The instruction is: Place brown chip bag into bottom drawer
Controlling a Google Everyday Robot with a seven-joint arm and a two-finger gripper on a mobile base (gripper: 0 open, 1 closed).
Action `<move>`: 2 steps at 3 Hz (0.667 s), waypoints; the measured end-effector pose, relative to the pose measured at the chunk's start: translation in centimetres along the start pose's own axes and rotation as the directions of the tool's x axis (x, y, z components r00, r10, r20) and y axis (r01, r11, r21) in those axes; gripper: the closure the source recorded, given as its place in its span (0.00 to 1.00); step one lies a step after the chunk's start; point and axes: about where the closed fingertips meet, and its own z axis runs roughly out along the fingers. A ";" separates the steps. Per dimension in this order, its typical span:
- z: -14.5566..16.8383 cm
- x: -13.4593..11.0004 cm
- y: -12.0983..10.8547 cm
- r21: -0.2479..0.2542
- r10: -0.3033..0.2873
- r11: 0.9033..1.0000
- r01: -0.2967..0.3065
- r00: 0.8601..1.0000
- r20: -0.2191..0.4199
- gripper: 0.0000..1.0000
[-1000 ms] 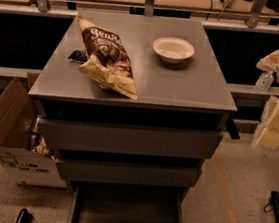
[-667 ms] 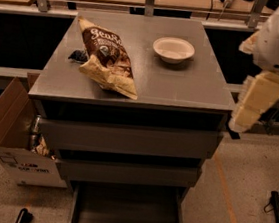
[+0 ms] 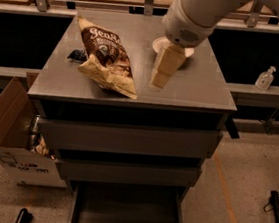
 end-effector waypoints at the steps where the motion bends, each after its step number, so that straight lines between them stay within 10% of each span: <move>1: 4.7 -4.3 -0.9 0.023 0.045 0.999 -0.048 0.992 0.114 0.00; 2: 9.9 -7.3 -0.7 0.044 0.095 0.994 -0.105 0.979 0.182 0.00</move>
Offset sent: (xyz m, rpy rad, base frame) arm 0.0810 0.1567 -0.0864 0.3431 -0.1094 -0.0753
